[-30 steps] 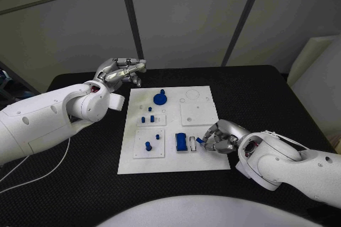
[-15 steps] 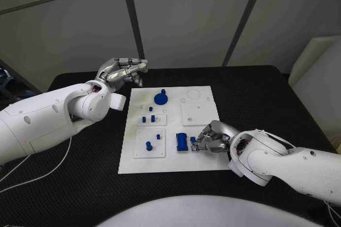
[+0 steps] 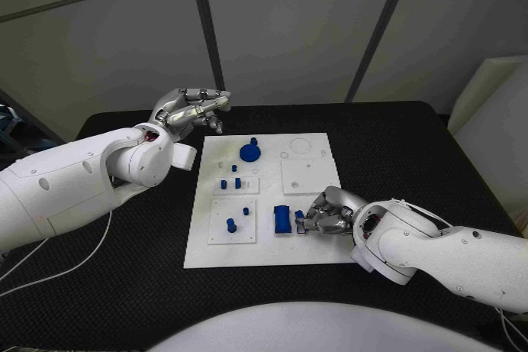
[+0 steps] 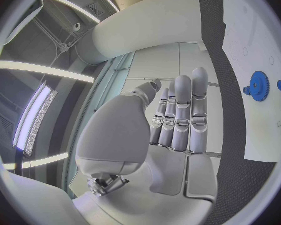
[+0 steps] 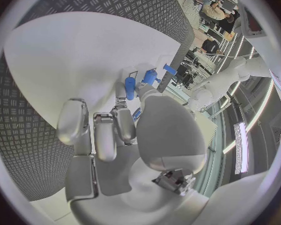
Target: Assemble the parts on the task board
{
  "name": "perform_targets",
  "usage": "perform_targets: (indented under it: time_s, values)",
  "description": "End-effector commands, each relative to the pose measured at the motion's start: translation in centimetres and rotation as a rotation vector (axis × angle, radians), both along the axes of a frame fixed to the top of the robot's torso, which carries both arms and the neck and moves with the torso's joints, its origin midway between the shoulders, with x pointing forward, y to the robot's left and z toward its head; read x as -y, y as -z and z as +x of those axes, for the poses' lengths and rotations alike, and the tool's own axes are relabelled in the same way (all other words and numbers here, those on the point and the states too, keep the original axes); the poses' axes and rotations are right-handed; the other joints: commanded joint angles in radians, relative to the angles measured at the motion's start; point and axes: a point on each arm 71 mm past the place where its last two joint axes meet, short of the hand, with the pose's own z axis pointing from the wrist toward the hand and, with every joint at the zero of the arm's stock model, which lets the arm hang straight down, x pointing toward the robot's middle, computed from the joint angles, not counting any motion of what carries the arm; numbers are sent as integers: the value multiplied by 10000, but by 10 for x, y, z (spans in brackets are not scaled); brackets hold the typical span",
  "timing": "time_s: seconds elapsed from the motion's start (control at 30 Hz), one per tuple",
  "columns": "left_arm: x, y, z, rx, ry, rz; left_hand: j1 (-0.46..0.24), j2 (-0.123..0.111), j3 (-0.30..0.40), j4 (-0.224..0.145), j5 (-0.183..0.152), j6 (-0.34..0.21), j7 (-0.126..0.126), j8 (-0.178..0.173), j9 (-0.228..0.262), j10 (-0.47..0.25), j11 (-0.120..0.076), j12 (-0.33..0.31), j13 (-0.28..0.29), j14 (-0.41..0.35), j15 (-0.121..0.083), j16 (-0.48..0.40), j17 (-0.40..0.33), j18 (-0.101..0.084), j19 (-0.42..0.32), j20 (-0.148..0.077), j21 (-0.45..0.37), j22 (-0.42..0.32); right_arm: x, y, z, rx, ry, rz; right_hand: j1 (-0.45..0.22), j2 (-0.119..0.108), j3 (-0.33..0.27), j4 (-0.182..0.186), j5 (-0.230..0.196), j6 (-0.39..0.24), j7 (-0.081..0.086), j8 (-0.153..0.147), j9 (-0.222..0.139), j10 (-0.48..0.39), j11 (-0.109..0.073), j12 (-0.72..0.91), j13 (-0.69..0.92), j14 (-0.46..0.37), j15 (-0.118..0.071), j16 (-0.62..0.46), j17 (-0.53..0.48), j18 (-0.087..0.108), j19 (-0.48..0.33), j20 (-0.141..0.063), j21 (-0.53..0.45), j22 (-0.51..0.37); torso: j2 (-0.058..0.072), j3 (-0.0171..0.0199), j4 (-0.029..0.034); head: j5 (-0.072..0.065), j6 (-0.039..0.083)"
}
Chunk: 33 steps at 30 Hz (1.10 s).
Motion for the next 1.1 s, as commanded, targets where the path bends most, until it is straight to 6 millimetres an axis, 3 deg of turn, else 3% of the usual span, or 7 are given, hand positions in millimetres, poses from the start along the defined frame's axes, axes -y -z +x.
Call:
perform_targets:
  time_s: [0.03,0.3,0.4,0.67,1.1]
  values:
    - [1,-2,0,14,125,-81,-54,61,-76,-8,-19,-80,-22,8,-8,-75,20,47,7,-67,-6,69,-16,-47,21,58,-33,-16,-5,1,-3,-142,-320,-117,-131,-23,-106,18,49,123,-15,93,61,49,-47,79,563,872,-84,40,1931,-62,83,-28,34,16,0,7,-12,-7,0]
    - [1,-1,0,-3,150,-83,-54,61,-76,-8,-19,-80,-22,8,-8,-75,20,47,7,-67,-6,69,-16,-47,21,58,-33,-16,-9,0,-4,-130,-567,-86,-469,-68,-450,131,36,170,-46,208,156,106,-74,169,639,876,-111,50,1947,-66,92,-58,36,32,3,9,-10,-8,7]
    - [1,-1,1,-24,163,-80,-47,64,-77,-10,-18,-86,-21,11,-9,-80,22,53,7,-71,-3,72,-20,-47,21,60,-35,-18,-10,0,-4,-90,-577,-37,-851,34,-702,162,87,153,-36,233,185,109,-65,169,648,876,-105,48,1946,-67,89,-61,28,29,2,9,-10,-30,28]
    - [0,0,2,-47,165,-72,-39,63,-78,-14,-17,-89,-20,13,-10,-84,22,56,7,-73,-2,73,-23,-47,21,61,-37,-19,-9,-2,-5,53,-571,-13,-1598,232,-1304,177,-319,119,-46,287,241,119,-68,179,676,876,-106,48,1948,-67,94,-57,25,43,0,8,-10,-42,32]
    - [-1,1,2,-57,142,-60,-31,62,-78,-18,-17,-93,-20,15,-11,-87,22,58,8,-75,-2,75,-26,-47,21,62,-39,-20,-4,-5,-6,344,-624,-207,-1656,281,-1397,164,-259,111,-56,302,256,123,-74,188,688,875,-111,45,1943,-66,92,-60,21,42,-1,14,-15,-38,20]
